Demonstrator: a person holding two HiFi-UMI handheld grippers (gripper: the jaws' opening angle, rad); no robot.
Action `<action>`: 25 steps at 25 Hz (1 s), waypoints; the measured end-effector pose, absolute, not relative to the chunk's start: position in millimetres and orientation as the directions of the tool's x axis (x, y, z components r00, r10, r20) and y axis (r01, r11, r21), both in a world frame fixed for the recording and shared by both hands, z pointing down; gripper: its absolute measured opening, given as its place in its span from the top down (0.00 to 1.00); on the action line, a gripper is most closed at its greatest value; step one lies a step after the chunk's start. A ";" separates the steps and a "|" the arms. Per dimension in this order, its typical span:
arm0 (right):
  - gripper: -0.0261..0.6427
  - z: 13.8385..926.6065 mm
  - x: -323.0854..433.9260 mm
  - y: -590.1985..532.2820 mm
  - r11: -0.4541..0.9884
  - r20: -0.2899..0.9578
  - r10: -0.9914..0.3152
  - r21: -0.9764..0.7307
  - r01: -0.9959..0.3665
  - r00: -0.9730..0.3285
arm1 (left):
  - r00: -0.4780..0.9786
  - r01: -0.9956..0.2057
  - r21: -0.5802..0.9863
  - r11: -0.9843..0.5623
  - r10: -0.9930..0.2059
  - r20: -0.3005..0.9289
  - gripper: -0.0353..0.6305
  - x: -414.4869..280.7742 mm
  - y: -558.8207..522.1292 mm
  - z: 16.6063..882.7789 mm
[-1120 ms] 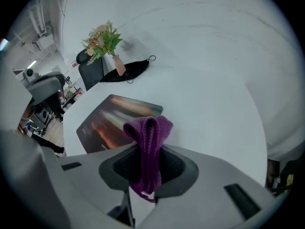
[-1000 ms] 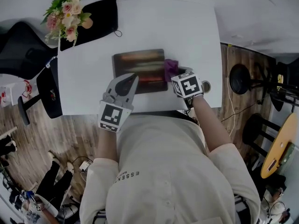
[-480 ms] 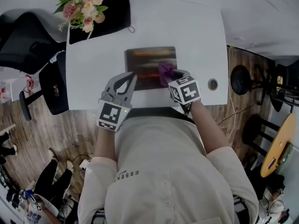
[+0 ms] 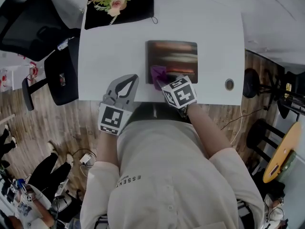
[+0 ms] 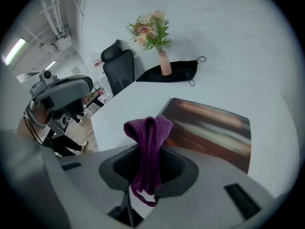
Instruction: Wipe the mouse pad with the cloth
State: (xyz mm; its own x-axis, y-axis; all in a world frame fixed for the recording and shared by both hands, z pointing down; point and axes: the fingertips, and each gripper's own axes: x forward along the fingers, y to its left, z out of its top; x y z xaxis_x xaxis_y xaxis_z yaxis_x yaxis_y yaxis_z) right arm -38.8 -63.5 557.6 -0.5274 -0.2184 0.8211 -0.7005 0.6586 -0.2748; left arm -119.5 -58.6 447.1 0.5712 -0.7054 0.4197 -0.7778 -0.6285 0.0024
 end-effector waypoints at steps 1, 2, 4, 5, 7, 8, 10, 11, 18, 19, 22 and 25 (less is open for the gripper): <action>0.81 559.8 -46.6 -60.7 0.664 0.821 -0.210 -0.278 -0.694 -0.531 | 0.567 -0.781 0.006 -0.624 -0.707 0.423 0.94 -124.4 -55.5 448.6; 0.81 562.0 -53.8 -58.5 0.669 0.821 -0.204 -0.281 -0.688 -0.533 | 0.564 -0.785 0.008 -0.620 -0.708 0.425 0.94 -129.4 -53.1 449.8; 0.81 565.8 -65.0 -56.0 0.675 0.821 -0.197 -0.283 -0.681 -0.536 | 0.556 -0.791 0.011 -0.612 -0.711 0.429 0.94 -137.7 -49.4 451.3; 0.81 567.5 -68.2 -55.3 0.676 0.822 -0.196 -0.282 -0.681 -0.535 | 0.554 -0.793 0.011 -0.609 -0.713 0.430 0.94 -140.4 -47.7 451.4; 0.81 571.1 -69.9 -54.8 0.673 0.825 -0.200 -0.277 -0.686 -0.528 | 0.551 -0.795 0.012 -0.606 -0.715 0.431 0.94 -143.5 -44.3 451.0; 0.81 572.7 -69.2 -55.3 0.670 0.827 -0.203 -0.273 -0.691 -0.524 | 0.550 -0.796 0.012 -0.605 -0.715 0.431 0.94 -144.3 -43.0 451.0; 0.81 575.4 -66.1 -57.3 0.663 0.831 -0.210 -0.267 -0.699 -0.516 | 0.550 -0.797 0.015 -0.604 -0.715 0.431 0.94 -144.9 -41.6 451.6; 0.81 576.6 -64.3 -58.5 0.659 0.832 -0.212 -0.266 -0.704 -0.513 | 0.552 -0.796 0.016 -0.605 -0.714 0.431 0.94 -144.5 -41.6 452.2; 0.81 580.0 -41.1 -64.3 0.619 0.835 -0.229 -0.272 -0.737 -0.500 | 0.583 -0.772 0.017 -0.635 -0.697 0.418 0.94 -123.3 -49.4 450.1; 0.81 580.2 -36.5 -64.4 0.611 0.835 -0.232 -0.274 -0.742 -0.499 | 0.590 -0.766 0.018 -0.642 -0.692 0.416 0.94 -118.8 -50.1 449.6; 0.81 580.5 -20.3 -65.7 0.590 0.836 -0.245 -0.274 -0.760 -0.491 | 0.607 -0.750 0.016 -0.662 -0.677 0.416 0.94 -105.6 -51.5 449.4; 0.81 581.6 -2.4 -68.6 0.565 0.837 -0.258 -0.274 -0.778 -0.483 | 0.621 -0.735 0.019 -0.677 -0.662 0.420 0.94 -92.1 -54.5 452.1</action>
State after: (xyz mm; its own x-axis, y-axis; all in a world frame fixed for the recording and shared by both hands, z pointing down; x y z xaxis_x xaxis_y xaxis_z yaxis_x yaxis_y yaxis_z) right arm -2.4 -68.6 581.6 -0.4825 -0.2576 0.8371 -0.7779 0.5652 -0.2745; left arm -92.1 -54.5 452.1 0.6207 -0.6619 0.4203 -0.7354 -0.6773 0.0193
